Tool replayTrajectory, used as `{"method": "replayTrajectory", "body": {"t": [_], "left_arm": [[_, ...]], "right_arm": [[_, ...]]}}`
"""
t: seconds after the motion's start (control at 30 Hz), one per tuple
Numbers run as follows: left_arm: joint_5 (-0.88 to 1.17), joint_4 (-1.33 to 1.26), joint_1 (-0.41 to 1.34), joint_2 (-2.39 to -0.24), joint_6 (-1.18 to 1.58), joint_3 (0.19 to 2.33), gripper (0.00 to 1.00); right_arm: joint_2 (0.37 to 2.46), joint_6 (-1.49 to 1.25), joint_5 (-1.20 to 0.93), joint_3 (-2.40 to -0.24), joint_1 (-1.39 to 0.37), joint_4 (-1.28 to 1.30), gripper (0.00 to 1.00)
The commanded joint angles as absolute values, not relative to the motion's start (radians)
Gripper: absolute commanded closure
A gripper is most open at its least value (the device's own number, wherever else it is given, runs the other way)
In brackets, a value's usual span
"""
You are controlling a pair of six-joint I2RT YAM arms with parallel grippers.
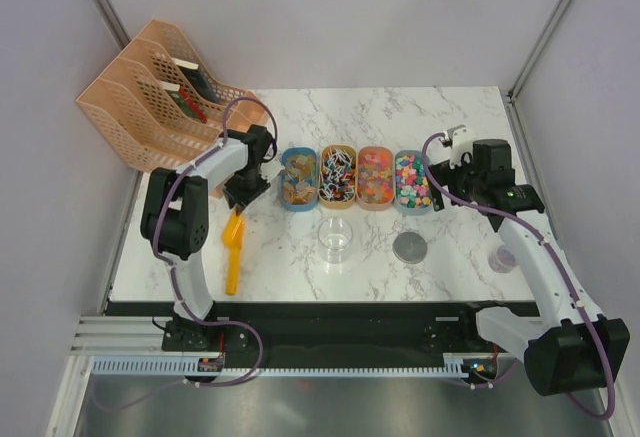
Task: Pack the candies
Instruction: Pick up the spatula from the center of the board.
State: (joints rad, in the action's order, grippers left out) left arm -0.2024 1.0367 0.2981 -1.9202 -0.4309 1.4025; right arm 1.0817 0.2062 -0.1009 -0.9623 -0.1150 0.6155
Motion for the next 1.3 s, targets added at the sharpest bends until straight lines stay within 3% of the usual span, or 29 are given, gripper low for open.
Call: {"method": "replayTrajectory", "body": {"t": [0.0, 0.07, 0.17, 0.23, 0.43, 0.53, 0.77, 0.87, 1.0, 1.27], "left_arm": [[-0.218, 1.055, 0.302, -1.936, -0.430, 1.431, 0.67], [-0.218, 1.066, 0.302, -1.942, -0.428, 1.434, 0.69], [-0.216, 1.088, 0.304, -1.942, -0.429, 1.437, 0.83], [-0.216, 1.112, 0.305, -1.941, -0.430, 1.451, 0.98], [-0.106, 1.383, 0.321, -1.942, -0.390, 1.710, 0.98], [-0.049, 1.540, 0.325, -1.977, -0.374, 2.012, 0.98], [-0.062, 1.532, 0.420, -1.995, -0.411, 2.326, 0.98], [0.024, 1.467, 0.419, -2.036, -0.373, 2.407, 0.98], [0.142, 1.149, 0.405, -2.023, -0.231, 2.375, 0.98], [0.406, 0.712, 0.365, -2.150, 0.148, 2.414, 0.98]], "right_arm": [[1.063, 0.202, -0.117, -0.953, -0.115, 0.586, 0.02], [1.063, 0.204, -0.118, -0.950, -0.114, 0.586, 0.02], [1.062, 0.206, -0.118, -0.946, -0.115, 0.583, 0.02], [1.061, 0.207, -0.121, -0.946, -0.114, 0.581, 0.02], [1.058, 0.247, -0.149, -0.998, -0.115, 0.610, 0.02], [1.057, 0.279, -0.169, -1.055, -0.115, 0.598, 0.02], [1.127, 0.194, -0.181, -1.208, -0.117, 0.439, 0.02], [1.176, 0.135, -0.201, -1.290, -0.117, 0.381, 0.02], [1.236, 0.106, -0.233, -1.397, -0.138, 0.384, 0.04], [1.210, 0.251, -0.022, -1.370, -0.218, 0.305, 0.02]]}}
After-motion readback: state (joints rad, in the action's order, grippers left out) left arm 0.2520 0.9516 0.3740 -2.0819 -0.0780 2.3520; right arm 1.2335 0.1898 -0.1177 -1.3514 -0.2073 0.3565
